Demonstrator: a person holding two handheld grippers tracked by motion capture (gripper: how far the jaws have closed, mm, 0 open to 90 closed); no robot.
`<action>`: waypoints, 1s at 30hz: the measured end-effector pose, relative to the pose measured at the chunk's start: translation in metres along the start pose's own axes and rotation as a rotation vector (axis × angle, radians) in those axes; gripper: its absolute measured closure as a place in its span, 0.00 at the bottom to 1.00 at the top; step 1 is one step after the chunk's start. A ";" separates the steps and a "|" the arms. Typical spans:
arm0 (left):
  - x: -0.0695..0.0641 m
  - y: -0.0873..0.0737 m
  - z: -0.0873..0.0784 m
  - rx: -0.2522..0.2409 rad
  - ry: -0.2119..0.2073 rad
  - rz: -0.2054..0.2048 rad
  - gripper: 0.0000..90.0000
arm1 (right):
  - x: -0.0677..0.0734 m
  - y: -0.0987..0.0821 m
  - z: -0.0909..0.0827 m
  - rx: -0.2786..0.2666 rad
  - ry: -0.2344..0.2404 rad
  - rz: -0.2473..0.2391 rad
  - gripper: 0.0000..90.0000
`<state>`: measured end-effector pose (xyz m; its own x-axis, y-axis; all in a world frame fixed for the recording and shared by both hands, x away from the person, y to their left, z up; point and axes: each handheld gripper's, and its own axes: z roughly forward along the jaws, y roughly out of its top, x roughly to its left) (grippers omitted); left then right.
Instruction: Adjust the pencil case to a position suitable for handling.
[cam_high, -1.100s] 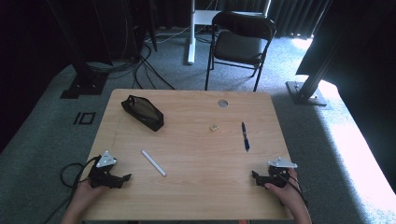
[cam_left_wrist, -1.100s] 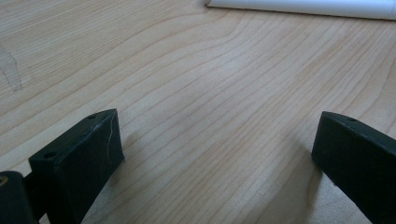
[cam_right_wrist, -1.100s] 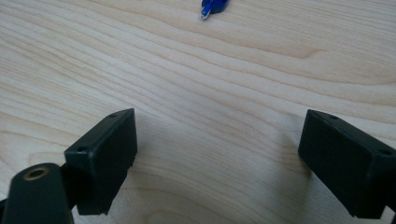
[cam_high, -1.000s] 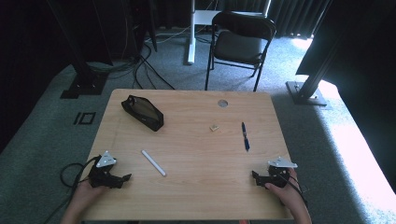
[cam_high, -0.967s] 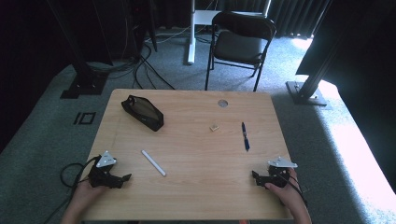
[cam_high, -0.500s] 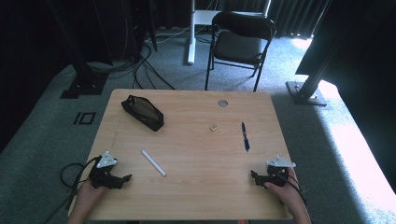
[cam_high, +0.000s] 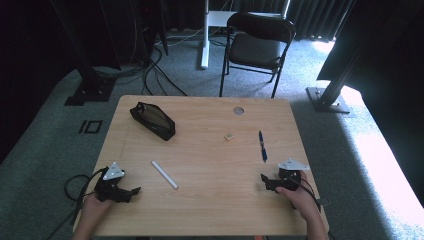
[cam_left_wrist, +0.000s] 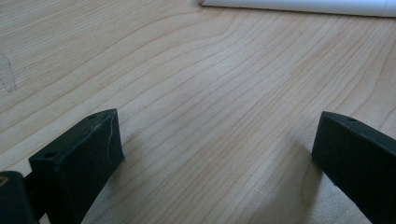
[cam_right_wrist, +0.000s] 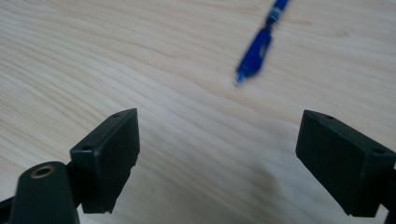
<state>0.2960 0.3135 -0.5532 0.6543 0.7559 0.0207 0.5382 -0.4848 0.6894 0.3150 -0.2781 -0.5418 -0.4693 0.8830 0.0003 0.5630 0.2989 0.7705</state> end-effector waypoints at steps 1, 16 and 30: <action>0.000 0.000 0.000 0.001 0.000 0.000 0.02 | 0.000 0.000 0.000 0.000 0.000 0.000 0.15; 0.000 0.000 0.000 -0.001 0.000 -0.001 0.02 | 0.019 0.040 0.022 -0.055 0.050 -0.037 0.15; 0.000 0.000 0.000 -0.001 0.000 -0.001 0.02 | 0.041 0.070 0.045 -0.096 0.119 -0.065 0.15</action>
<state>0.2960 0.3134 -0.5533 0.6534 0.7568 0.0199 0.5387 -0.4832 0.6901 0.3658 -0.2042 -0.5170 -0.5832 0.8121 0.0199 0.4642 0.3131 0.8285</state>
